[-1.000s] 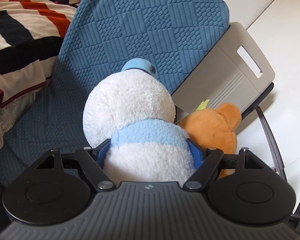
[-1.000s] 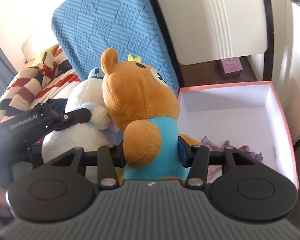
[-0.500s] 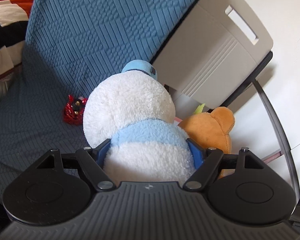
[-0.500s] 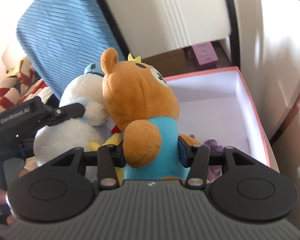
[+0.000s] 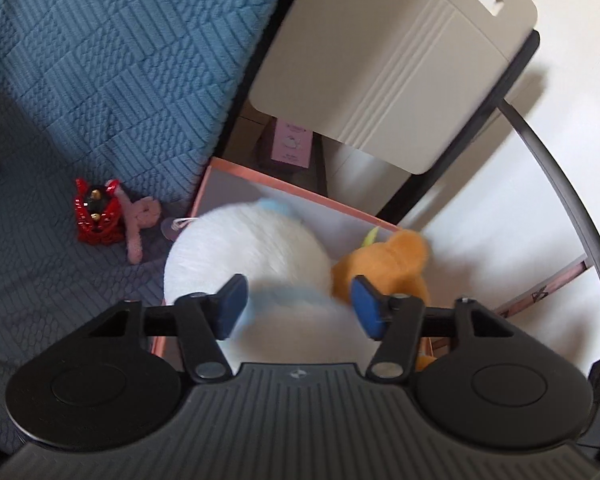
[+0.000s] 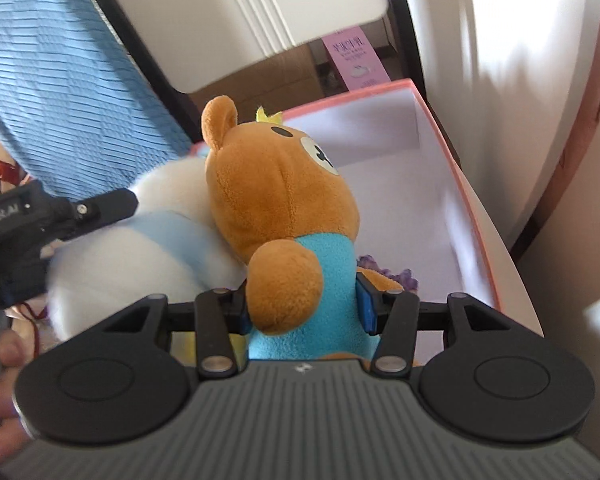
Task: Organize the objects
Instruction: 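Open both tools to drop the bear and white plush into the pink box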
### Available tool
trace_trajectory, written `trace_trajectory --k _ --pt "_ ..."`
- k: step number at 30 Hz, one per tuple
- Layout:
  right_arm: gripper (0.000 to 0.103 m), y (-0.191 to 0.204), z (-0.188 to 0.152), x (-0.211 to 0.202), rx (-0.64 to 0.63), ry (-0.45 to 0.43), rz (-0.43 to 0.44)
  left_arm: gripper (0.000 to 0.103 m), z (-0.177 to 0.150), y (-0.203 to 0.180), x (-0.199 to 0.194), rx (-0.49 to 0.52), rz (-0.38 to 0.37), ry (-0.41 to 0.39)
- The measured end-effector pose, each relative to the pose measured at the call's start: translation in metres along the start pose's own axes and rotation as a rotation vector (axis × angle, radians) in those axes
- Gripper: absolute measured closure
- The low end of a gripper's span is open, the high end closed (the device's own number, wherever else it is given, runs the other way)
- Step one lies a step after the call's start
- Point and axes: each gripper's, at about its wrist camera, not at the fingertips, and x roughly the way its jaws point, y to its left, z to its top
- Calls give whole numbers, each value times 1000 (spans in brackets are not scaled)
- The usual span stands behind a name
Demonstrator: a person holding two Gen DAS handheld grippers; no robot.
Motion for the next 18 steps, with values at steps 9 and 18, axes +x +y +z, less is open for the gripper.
trace_trajectory --k 9,18 --pt "51 -31 -9 25 57 55 -62 41 -9 -3 22 7 6 54" --pt "45 -31 -4 9 60 11 -93 41 -3 -16 -2 70 -14 54"
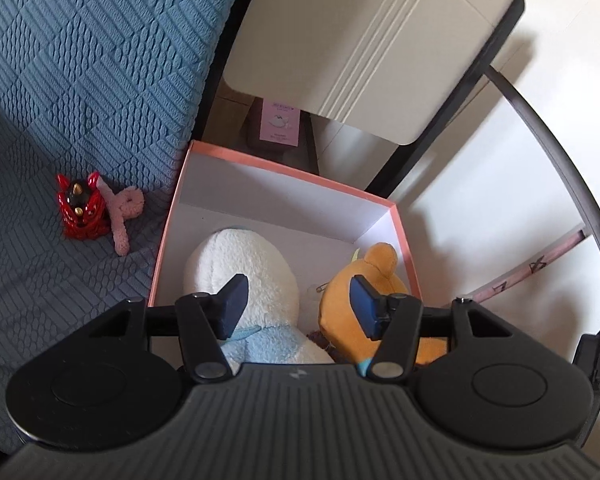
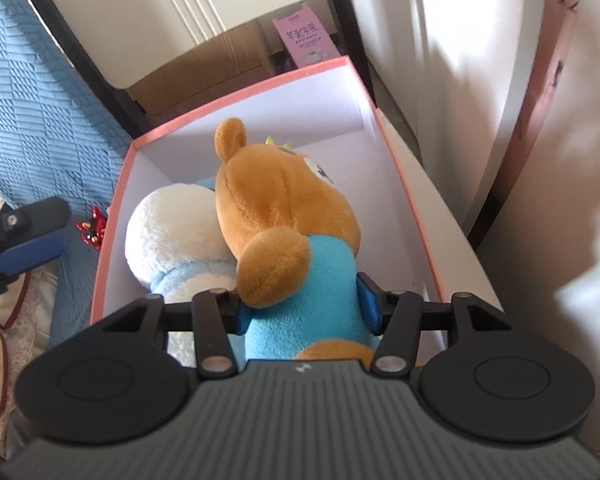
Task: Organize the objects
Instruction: 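Open both tools to drop the bear and white plush into the pink box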
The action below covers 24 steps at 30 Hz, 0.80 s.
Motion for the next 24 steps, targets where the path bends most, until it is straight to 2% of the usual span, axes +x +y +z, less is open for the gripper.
trace_trajectory --k 3,4,5,15,24 --pt "33 -1 0 -11 14 -24 1 40 2 -5 -16 16 -12 -26" --pt "26 -2 0 -16 17 -32 6 40 2 -6 -20 19 -19 -30" --pt "24 -1 0 -22 20 -45 7 40 2 -7 -26 23 -26 -36" --pt "24 30 -10 -78 -8 -125 23 39 -1 -4 -83 73 -50 -101" --pt "24 76 -25 -111 -54 -159 50 29 -4 10 -147 95 -76 -180"
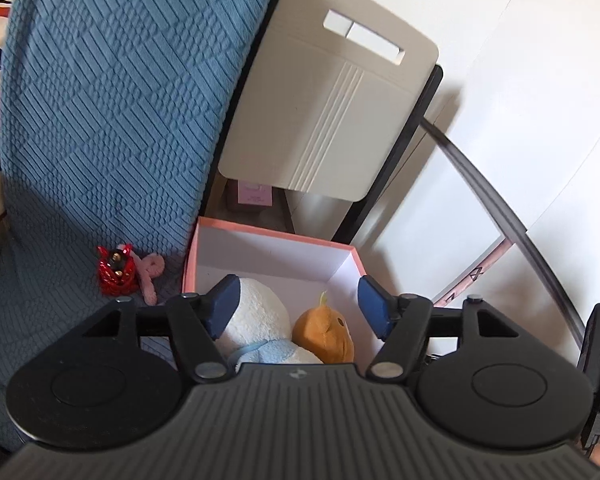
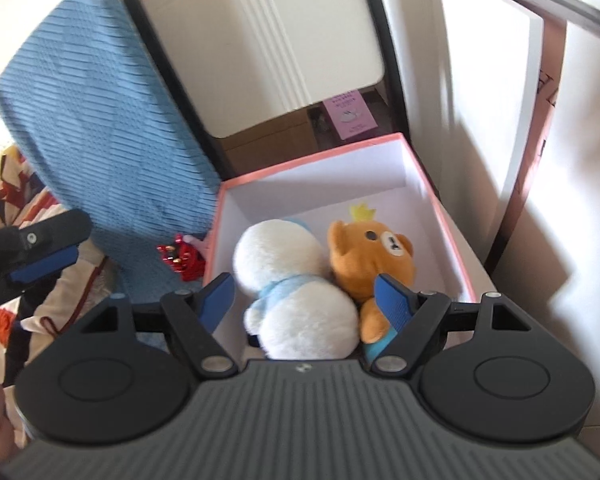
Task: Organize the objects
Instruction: 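Open both tools to drop the bear and white plush into the pink box, then move both tools back toward the red lion and pink rabbit on the cushion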
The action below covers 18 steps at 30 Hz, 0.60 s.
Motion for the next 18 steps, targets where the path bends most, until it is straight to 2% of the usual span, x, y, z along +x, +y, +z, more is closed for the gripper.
trace_trajectory --k 2,7,18 --pt "16 10 -3 -6 -5 -4 14 27 1 4 -14 3 1 -16" --pt "16 36 -12 -16 -35 -4 29 21 4 15 -46 19 0 -57" --pt "16 78 -40 -38 -76 -23 18 21 -5 43 -97 18 -12 -107"
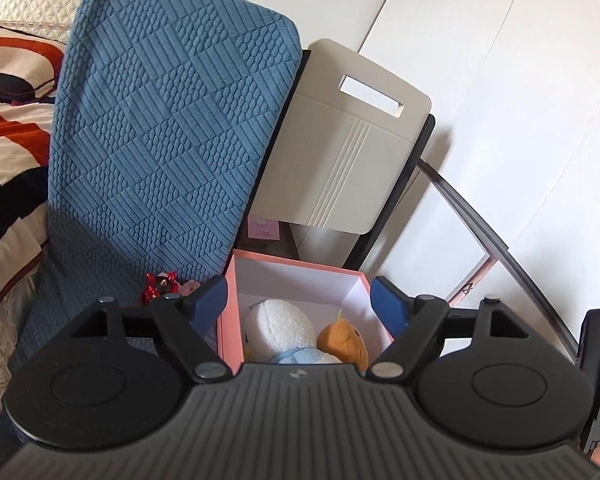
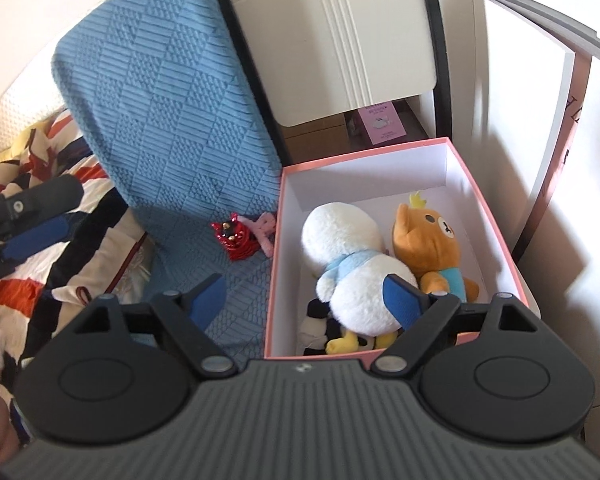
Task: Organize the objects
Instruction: 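Move both tools back toward the red lion and pink rabbit on the cushion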
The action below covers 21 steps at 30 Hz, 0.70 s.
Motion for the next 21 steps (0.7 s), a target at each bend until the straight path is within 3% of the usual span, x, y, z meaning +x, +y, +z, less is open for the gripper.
trace_trajectory --k 21 --pt "16 49 -64 31 -24 20 18 21 -52 92 -45 -53 76 -45"
